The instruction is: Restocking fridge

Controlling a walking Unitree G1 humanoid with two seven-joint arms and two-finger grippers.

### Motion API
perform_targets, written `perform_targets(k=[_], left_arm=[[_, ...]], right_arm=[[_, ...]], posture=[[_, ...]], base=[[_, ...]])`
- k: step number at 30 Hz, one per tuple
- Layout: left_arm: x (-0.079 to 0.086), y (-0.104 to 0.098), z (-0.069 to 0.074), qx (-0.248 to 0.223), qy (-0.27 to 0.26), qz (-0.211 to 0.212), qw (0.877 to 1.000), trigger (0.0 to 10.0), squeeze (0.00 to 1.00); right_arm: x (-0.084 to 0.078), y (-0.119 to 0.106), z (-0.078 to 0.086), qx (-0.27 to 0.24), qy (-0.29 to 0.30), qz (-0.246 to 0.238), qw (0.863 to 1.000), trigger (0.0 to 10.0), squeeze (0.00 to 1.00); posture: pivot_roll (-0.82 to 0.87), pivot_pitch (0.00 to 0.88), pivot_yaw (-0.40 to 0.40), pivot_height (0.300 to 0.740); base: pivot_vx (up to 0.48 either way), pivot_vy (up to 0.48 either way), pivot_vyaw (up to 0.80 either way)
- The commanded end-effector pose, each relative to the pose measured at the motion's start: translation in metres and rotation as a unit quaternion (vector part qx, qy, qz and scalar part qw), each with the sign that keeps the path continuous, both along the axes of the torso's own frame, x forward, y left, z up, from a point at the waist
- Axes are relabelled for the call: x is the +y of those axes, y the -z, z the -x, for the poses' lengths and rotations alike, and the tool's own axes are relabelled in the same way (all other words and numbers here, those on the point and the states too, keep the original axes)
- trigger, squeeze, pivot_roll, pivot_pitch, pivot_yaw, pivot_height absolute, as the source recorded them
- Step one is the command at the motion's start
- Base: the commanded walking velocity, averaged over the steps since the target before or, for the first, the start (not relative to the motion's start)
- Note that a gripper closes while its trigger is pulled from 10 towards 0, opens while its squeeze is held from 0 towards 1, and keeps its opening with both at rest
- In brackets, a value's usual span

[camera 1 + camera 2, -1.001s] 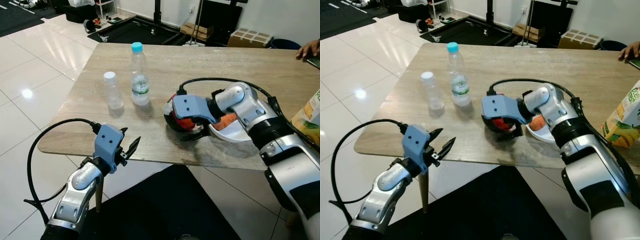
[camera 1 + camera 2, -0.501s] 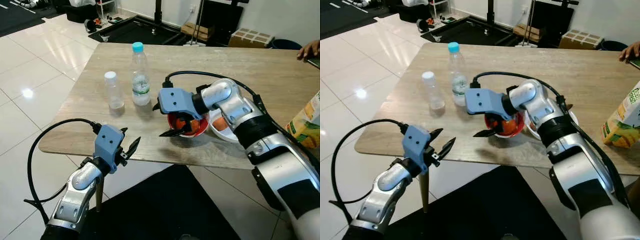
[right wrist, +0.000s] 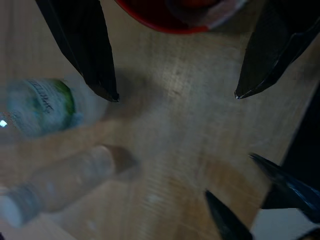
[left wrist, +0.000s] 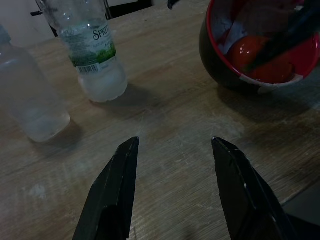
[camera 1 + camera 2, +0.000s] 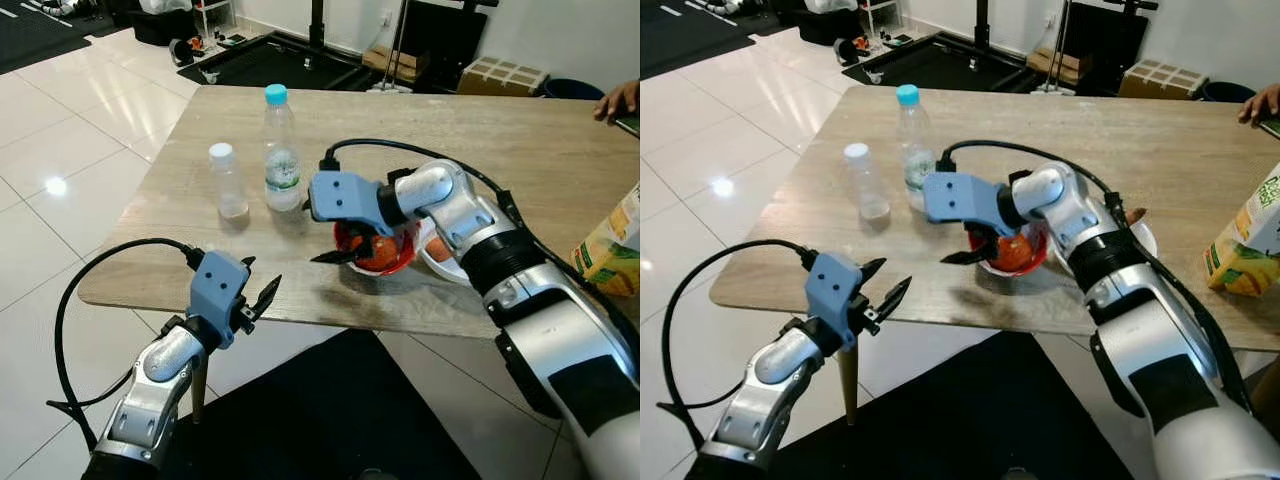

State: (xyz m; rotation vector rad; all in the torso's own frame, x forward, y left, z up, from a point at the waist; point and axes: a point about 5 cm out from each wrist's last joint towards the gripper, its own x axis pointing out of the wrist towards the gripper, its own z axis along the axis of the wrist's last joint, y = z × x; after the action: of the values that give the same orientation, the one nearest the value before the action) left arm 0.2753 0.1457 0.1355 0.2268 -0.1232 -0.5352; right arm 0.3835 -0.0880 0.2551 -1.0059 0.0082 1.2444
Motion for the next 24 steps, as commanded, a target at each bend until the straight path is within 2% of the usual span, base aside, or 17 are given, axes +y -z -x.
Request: perform_targets(k=[1, 5, 12, 18, 22, 24], left_arm=[[-0.002, 0.003, 0.003, 0.008, 0.004, -0.002, 1.0, 10.0, 0.0], [-0.002, 0.003, 0.002, 0.008, 0.005, -0.001, 1.0, 10.0, 0.0], [-0.001, 0.004, 0.003, 0.011, 0.003, -0.002, 1.0, 10.0, 0.0], [-0.001, 0.005, 0.004, 0.014, 0.003, -0.003, 1.0, 10.0, 0.0], [-0.001, 0.006, 0.005, 0.014, 0.002, -0.002, 1.0, 10.0, 0.0], [-0.001, 0.006, 0.005, 0.014, 0.001, -0.002, 1.0, 10.0, 0.0]], right_arm=[[-0.008, -0.009, -0.008, -0.008, 0.048, -0.037, 0.998, 10.0, 0.33], [-0.016, -0.009, -0.015, 0.001, 0.099, -0.079, 0.992, 10.0, 0.33], [-0.02, 0.004, -0.018, 0.009, 0.13, -0.074, 0.989, 10.0, 0.33], [-0.012, 0.021, -0.018, 0.02, 0.139, -0.072, 0.987, 10.0, 0.33], [-0.01, 0.023, -0.019, 0.014, 0.149, -0.08, 0.985, 10.0, 0.33], [-0.006, 0.022, -0.023, -0.005, 0.189, -0.112, 0.976, 10.0, 0.31]], posture=[[-0.13, 0.12, 0.016, 0.74], [-0.13, 0.121, 0.016, 0.74], [-0.13, 0.123, 0.013, 0.74], [-0.13, 0.128, 0.012, 0.74], [-0.13, 0.128, 0.012, 0.74], [-0.13, 0.131, 0.008, 0.74]], base=[[0.0, 0.0, 0.0], [0.0, 0.0, 0.0], [0.0, 0.0, 0.0], [0.0, 0.0, 0.0], [0.0, 0.0, 0.0], [0.0, 0.0, 0.0]])
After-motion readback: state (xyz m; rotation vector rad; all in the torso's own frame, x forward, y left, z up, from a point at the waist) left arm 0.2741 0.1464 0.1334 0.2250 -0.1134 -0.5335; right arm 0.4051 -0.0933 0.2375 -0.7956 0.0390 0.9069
